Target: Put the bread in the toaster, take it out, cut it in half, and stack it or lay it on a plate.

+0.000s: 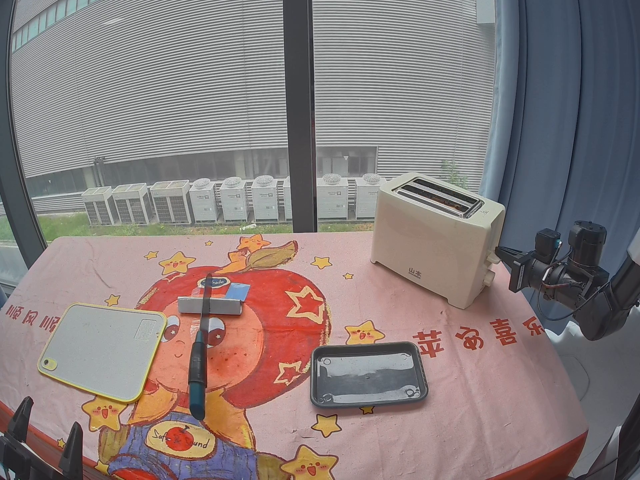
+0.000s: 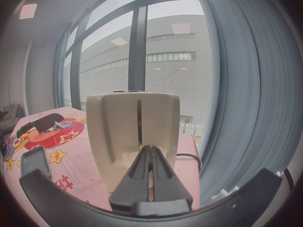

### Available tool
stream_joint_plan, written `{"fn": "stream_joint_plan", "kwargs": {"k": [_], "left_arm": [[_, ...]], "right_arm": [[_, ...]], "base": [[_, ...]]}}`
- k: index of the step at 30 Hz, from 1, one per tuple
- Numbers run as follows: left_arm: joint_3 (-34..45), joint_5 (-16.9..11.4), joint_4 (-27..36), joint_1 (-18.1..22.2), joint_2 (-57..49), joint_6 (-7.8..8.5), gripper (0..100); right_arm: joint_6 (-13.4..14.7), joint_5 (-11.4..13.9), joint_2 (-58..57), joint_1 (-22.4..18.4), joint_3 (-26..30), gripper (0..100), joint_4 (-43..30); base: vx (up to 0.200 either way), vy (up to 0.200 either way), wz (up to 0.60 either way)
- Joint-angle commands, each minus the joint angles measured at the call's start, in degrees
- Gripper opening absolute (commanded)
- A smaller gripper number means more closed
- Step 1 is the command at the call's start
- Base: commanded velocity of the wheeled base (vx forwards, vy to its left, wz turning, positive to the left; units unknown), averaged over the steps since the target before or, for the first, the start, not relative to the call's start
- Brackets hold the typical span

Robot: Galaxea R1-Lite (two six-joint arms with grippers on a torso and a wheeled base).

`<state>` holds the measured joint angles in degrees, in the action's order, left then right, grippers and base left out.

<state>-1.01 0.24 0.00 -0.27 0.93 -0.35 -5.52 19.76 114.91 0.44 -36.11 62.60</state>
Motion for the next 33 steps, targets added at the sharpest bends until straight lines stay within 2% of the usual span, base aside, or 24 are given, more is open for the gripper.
{"fn": "stream_joint_plan", "kwargs": {"k": [1, 33], "left_arm": [[1.0, 0.0, 0.0, 0.0, -0.8, 0.0, 100], [1.0, 0.1, 0.0, 0.0, -0.8, -0.09, 100]], "right_arm": [[0.0, 0.0, 0.4, 0.1, 0.0, 0, 0.0], [0.0, -0.1, -5.2, 0.4, 0.9, 0, 0.4]], "base": [[0.0, 0.0, 0.0], [0.0, 0.0, 0.0]]}}
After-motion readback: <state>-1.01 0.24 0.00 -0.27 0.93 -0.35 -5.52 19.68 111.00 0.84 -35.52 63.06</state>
